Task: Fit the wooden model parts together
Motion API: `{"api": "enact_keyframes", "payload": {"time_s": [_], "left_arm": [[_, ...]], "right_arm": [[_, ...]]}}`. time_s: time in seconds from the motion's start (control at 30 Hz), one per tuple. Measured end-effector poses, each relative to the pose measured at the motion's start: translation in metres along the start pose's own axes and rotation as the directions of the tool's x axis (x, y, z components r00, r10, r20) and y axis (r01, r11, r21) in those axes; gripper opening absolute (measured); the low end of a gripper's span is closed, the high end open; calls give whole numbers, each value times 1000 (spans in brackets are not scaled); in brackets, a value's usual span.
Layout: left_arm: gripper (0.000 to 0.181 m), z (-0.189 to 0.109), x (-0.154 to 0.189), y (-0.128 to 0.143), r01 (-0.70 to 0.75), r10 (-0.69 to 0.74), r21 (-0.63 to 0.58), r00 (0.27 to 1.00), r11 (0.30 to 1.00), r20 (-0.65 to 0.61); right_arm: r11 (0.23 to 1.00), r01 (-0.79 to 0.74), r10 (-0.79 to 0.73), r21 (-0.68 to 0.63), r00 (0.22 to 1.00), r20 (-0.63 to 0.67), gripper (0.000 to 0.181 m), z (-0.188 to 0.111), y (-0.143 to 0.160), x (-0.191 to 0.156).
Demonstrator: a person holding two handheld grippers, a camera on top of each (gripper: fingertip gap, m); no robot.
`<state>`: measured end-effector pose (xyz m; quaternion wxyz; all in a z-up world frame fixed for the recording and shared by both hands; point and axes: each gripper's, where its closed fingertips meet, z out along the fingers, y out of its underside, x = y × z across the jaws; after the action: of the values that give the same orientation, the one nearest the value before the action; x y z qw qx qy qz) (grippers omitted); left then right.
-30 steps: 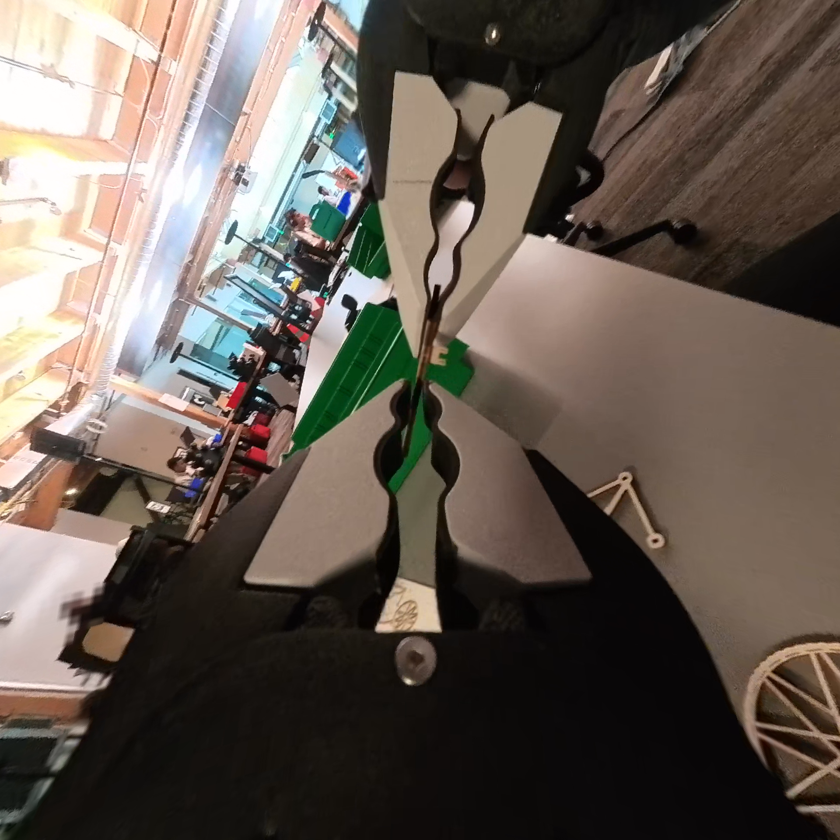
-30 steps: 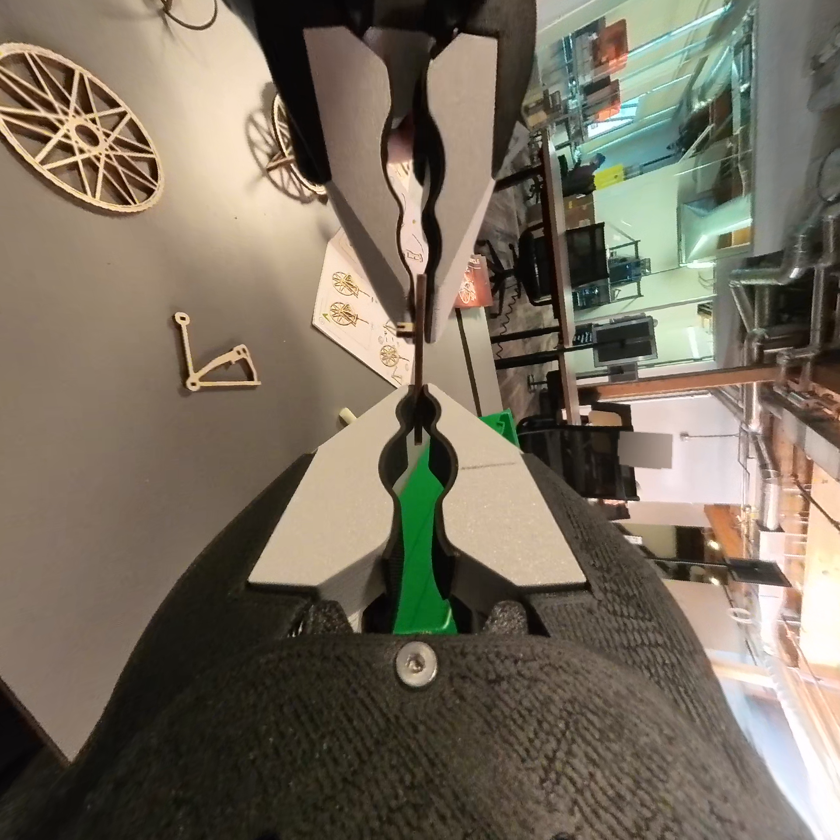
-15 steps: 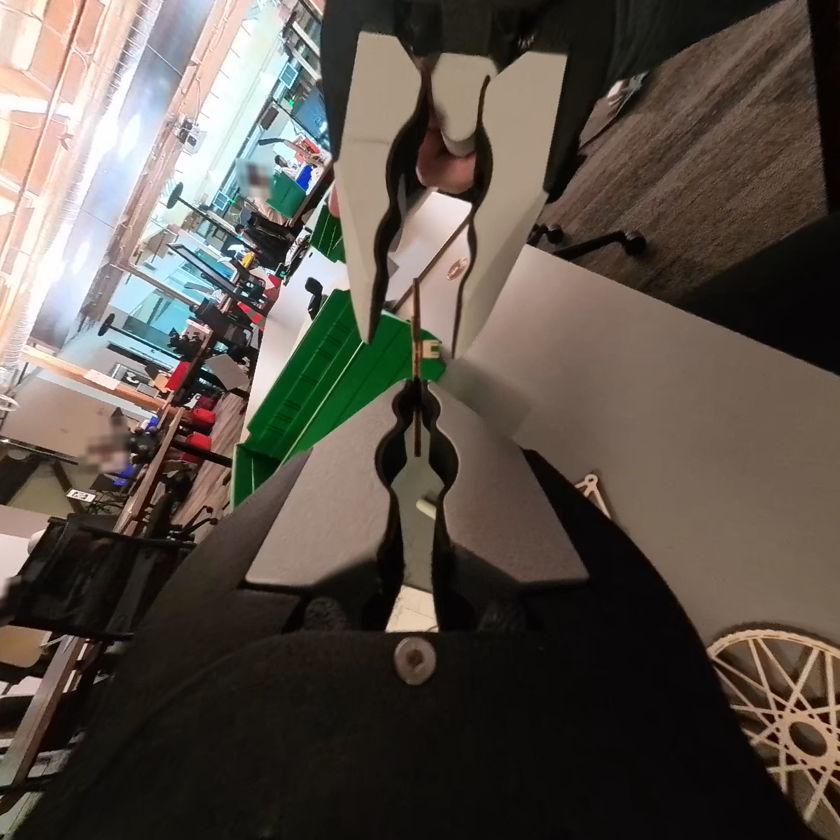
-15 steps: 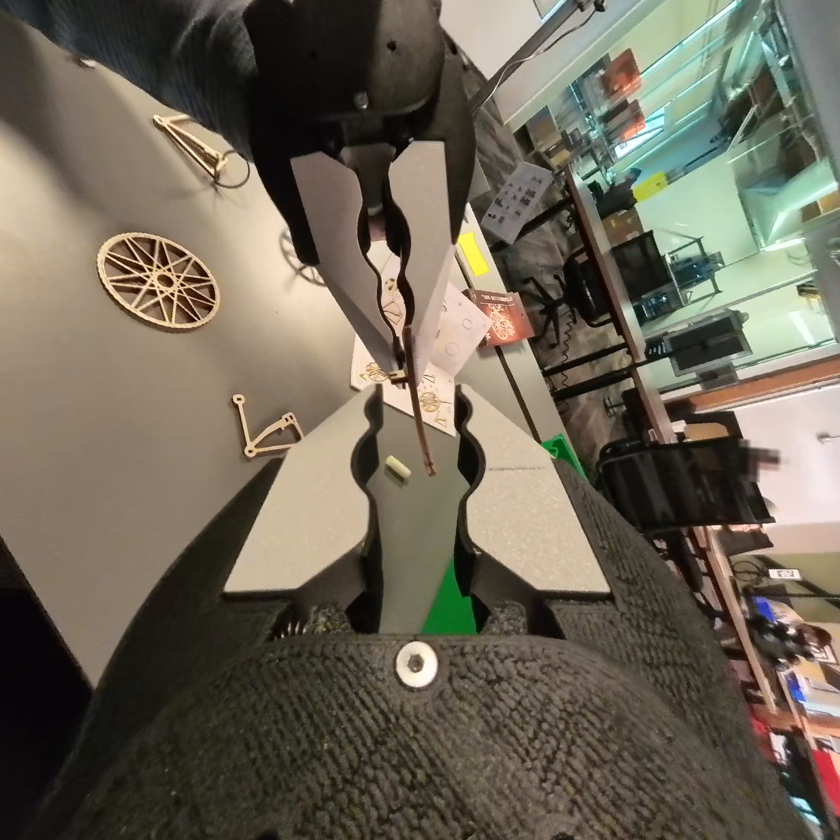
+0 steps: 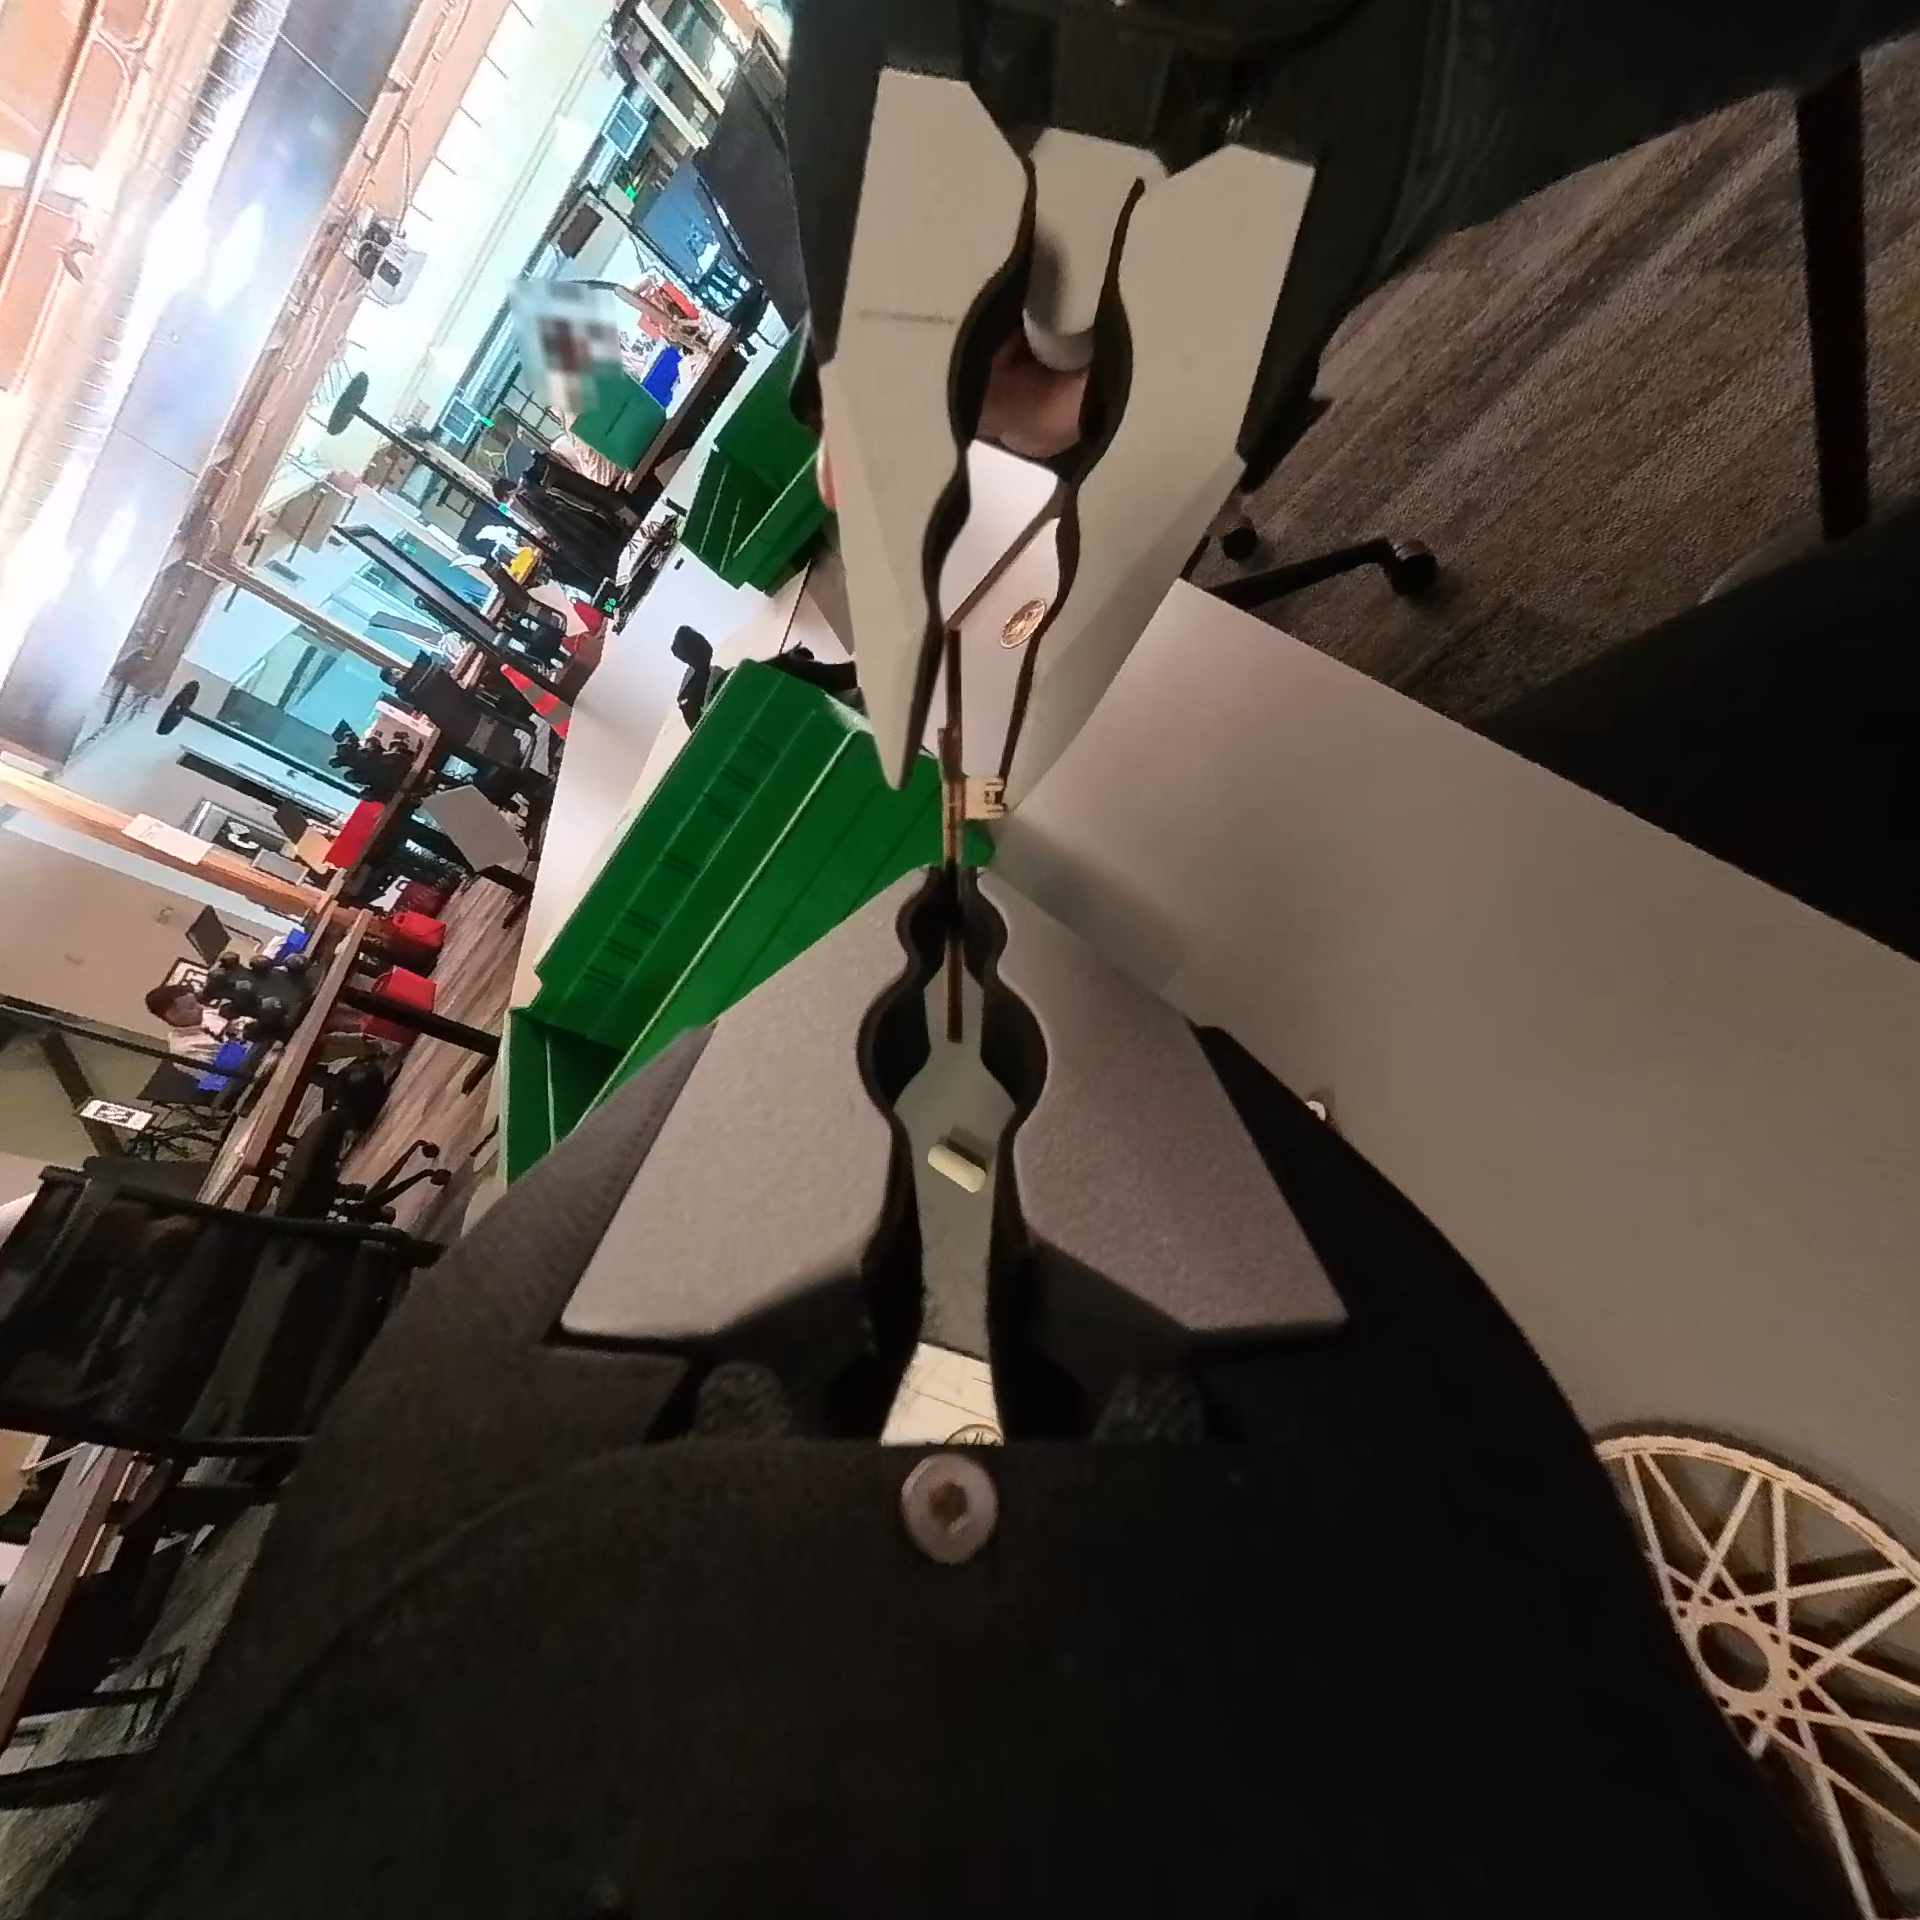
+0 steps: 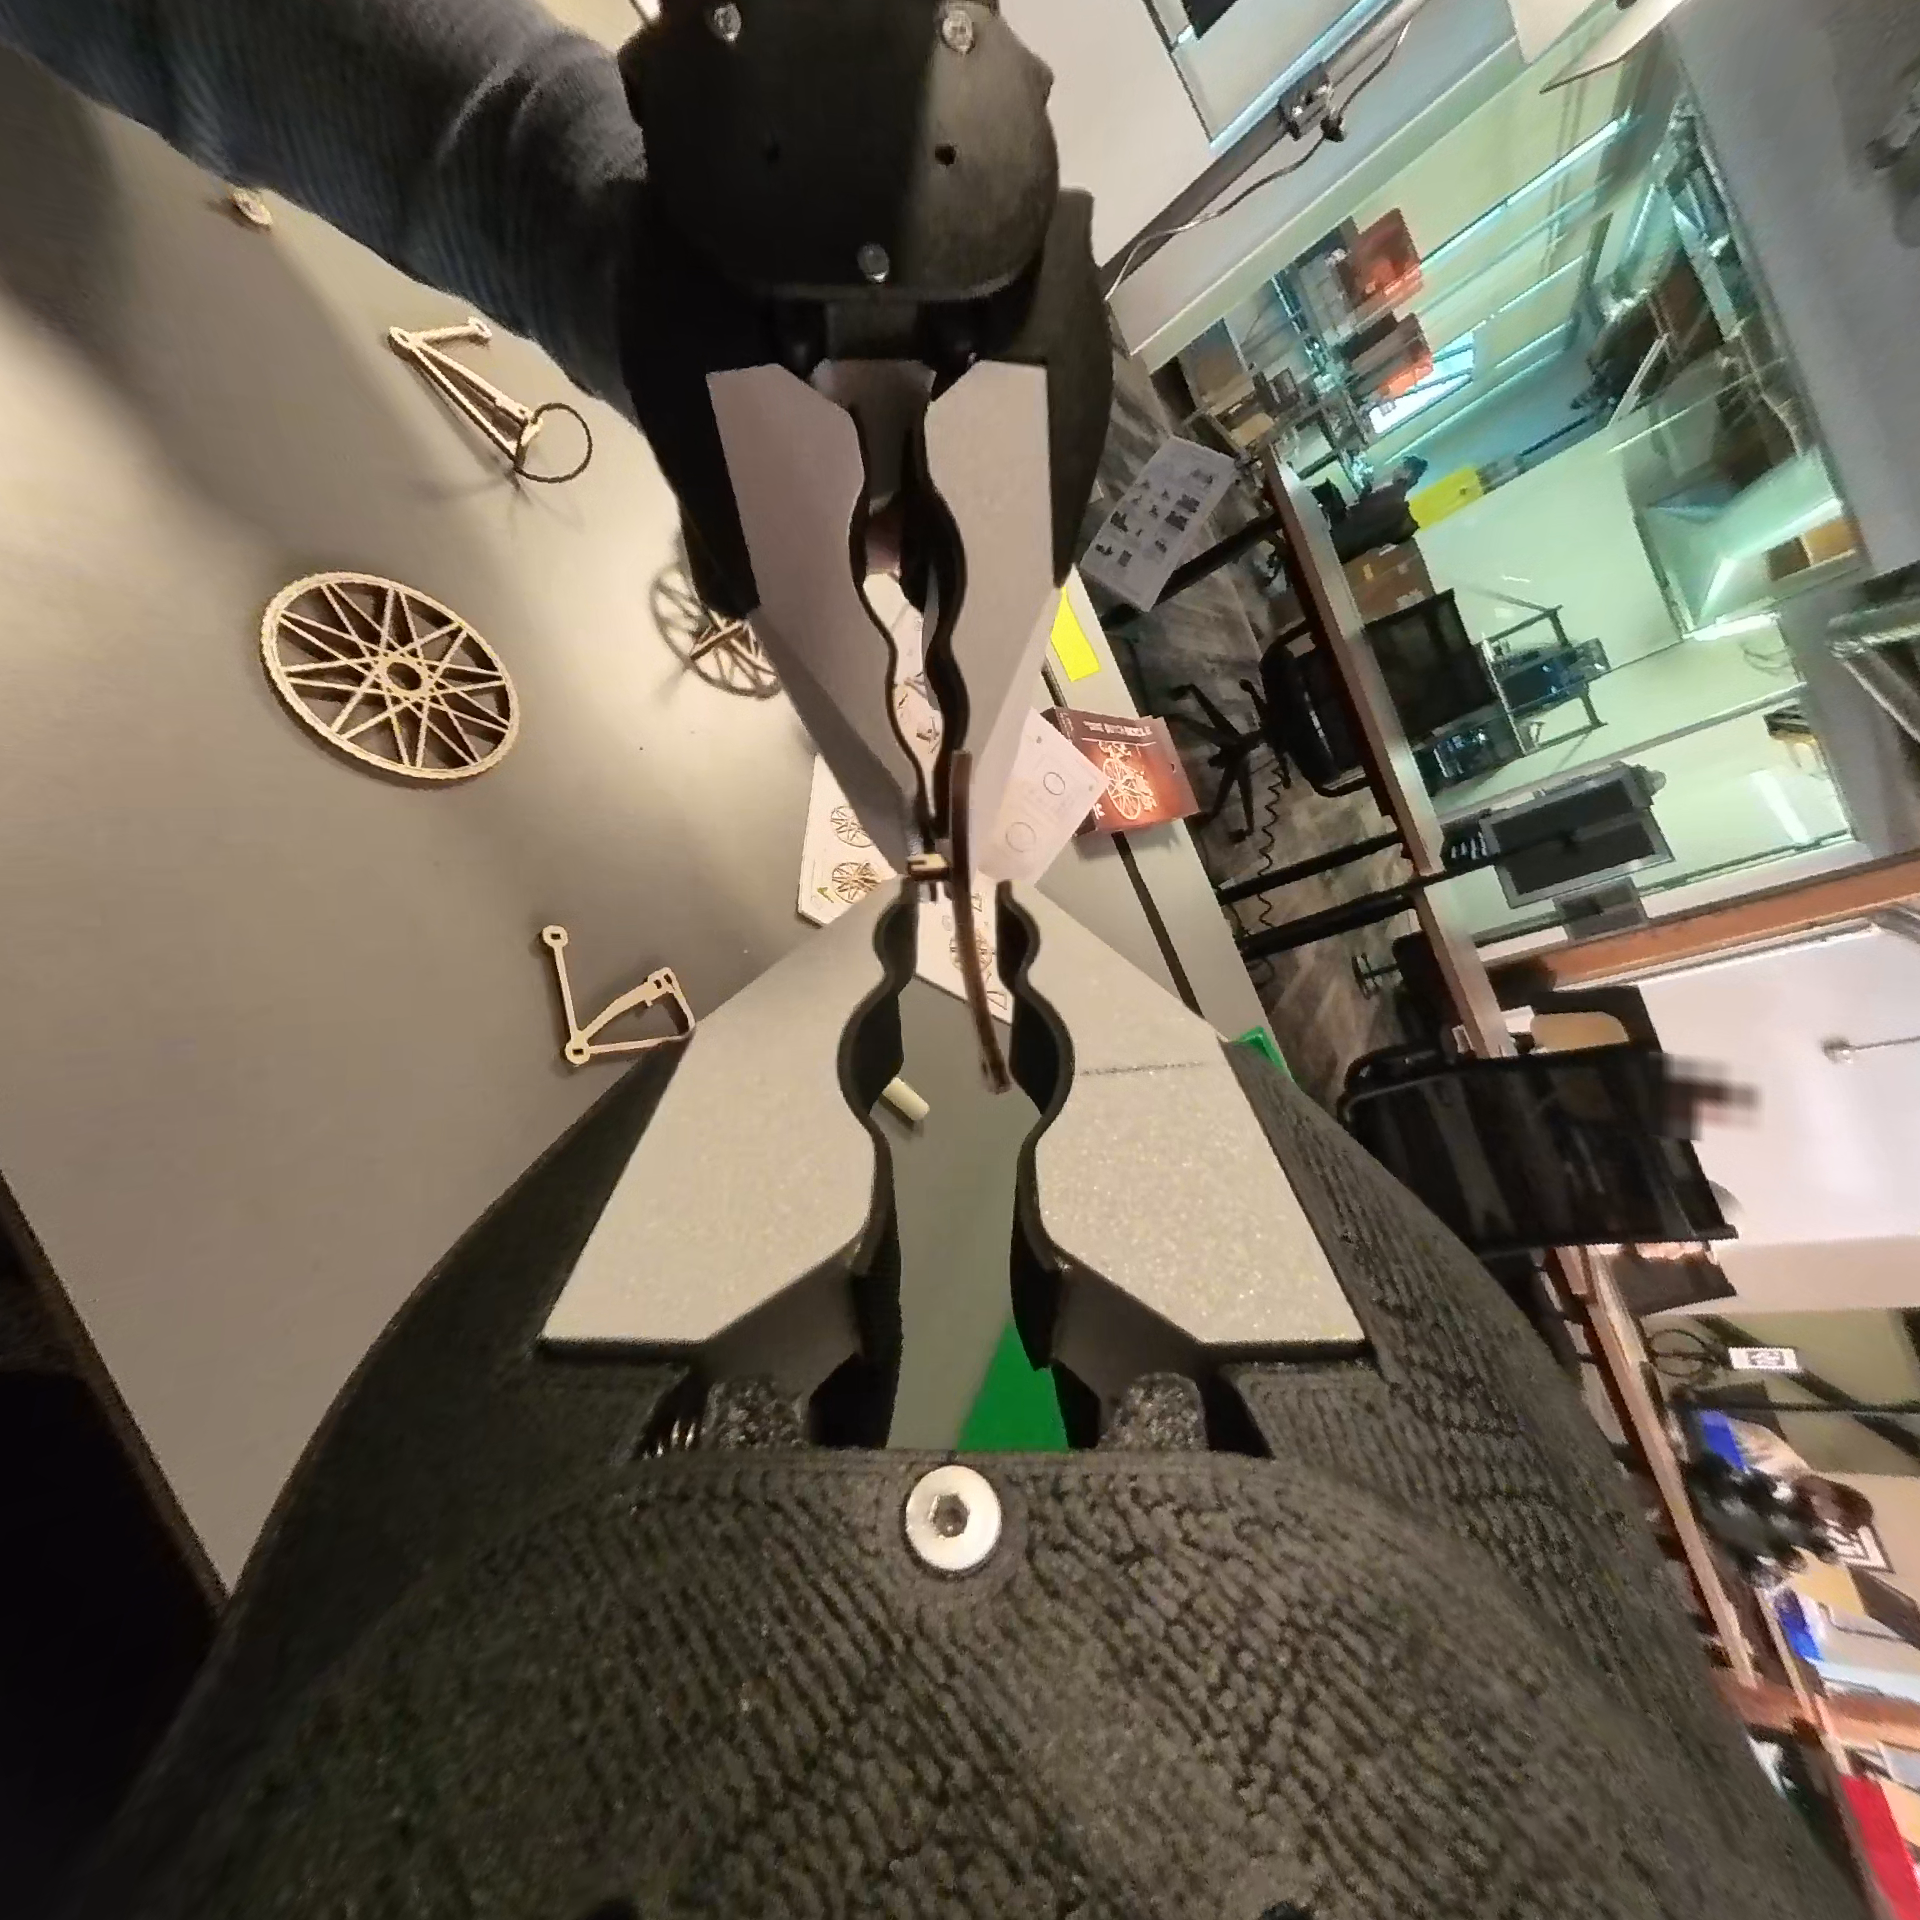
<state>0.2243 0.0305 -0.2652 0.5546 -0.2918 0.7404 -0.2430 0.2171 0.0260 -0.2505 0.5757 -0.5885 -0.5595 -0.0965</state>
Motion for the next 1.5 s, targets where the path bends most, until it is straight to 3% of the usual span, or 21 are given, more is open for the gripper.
{"api": "enact_keyframes", "payload": {"time_s": [0.6, 0.87, 1.13, 1.5], "left_arm": [[1, -2, 1, -3, -33, 33, -16, 999, 999, -5], [1, -10, -6, -16, -176, 179, -38, 981, 984, 80], [1, -15, -6, -24, -217, 220, -34, 971, 975, 92], [1, -15, -8, -21, -191, 196, -63, 977, 980, 88]], "right_arm": [[1000, 30, -30, -8, 1000, -2, 17, -1, -4, -1], [999, 31, -30, 25, 999, -27, 7, -8, -15, 1], [997, 82, -82, 0, 996, -36, 6, -12, -22, 2], [996, 84, -84, -8, 993, -85, 6, -9, -21, 4]]}}
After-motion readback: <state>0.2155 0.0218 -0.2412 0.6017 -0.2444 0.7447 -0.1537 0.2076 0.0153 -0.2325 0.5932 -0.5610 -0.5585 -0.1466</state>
